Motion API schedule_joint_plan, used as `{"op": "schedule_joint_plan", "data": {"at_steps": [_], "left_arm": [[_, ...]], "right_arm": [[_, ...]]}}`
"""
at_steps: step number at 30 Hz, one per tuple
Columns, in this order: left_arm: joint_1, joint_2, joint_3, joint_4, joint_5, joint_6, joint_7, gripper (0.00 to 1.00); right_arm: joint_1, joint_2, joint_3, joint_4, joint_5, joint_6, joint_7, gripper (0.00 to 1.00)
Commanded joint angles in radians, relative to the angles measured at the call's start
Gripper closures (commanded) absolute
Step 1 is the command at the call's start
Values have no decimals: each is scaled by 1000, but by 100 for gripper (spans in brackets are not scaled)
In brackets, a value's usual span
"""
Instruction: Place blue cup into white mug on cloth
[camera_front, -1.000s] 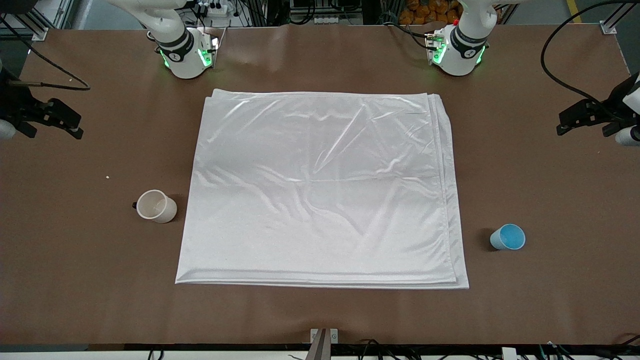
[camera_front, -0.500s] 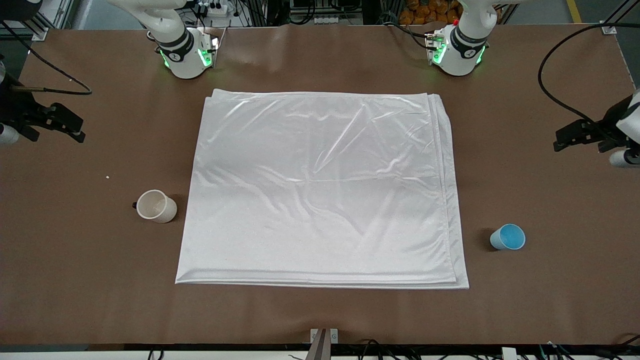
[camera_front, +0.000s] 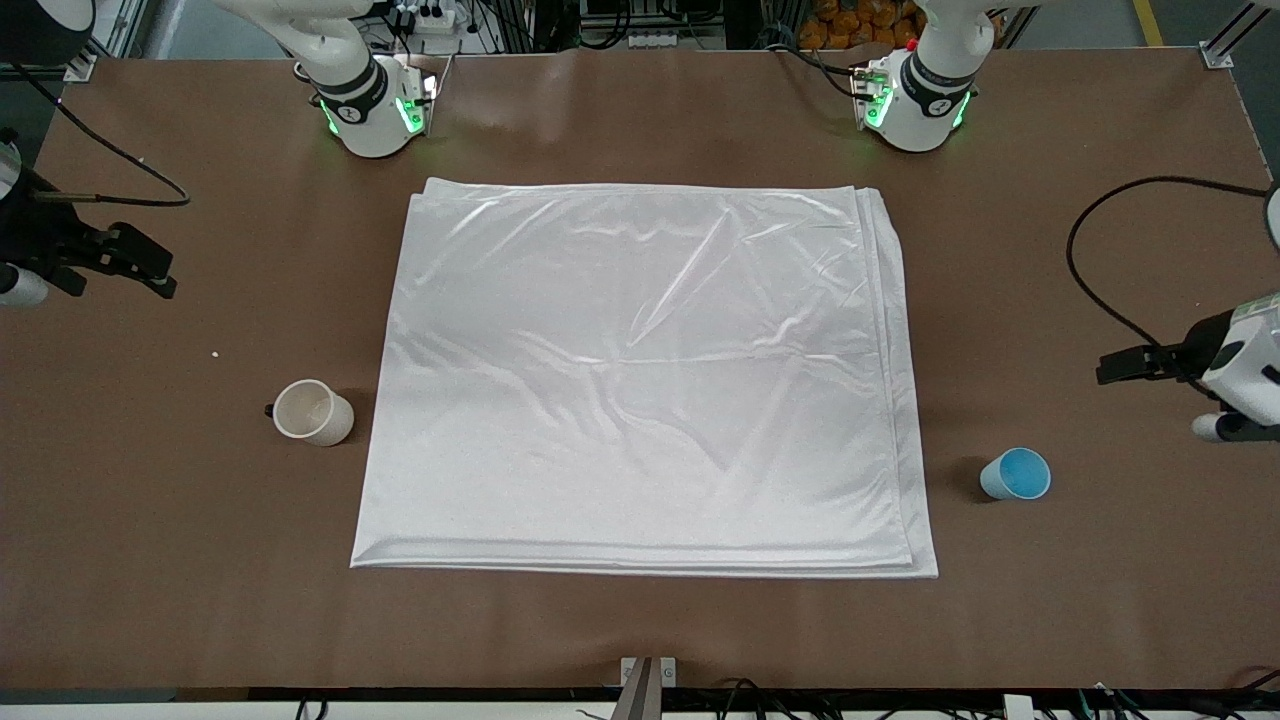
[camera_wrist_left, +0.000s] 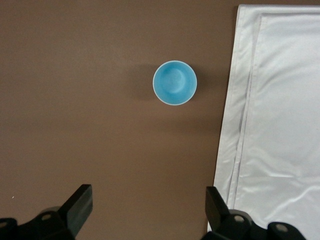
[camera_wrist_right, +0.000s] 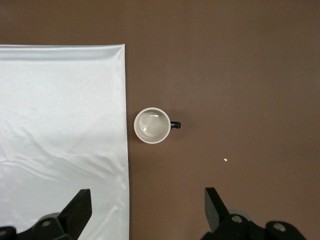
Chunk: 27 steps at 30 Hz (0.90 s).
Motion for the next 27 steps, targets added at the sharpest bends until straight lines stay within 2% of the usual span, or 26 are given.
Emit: {"op": "schedule_joint_plan", "data": {"at_steps": [1, 10, 20, 27], "left_arm": [[13, 65, -1, 43, 21, 30, 34, 0], [16, 166, 0, 45, 22, 136, 55, 0], [15, 235, 0, 45, 22, 229, 57, 0], [15, 289, 0, 45, 22, 320, 57, 0]], "right_arm": [[-12, 10, 2, -13, 10, 23, -12, 0], [-32, 63, 2, -27, 9, 82, -90, 0], [-59, 82, 2, -138, 9, 250, -344, 0], [-86, 131, 2, -153, 10, 273, -510, 0]]}}
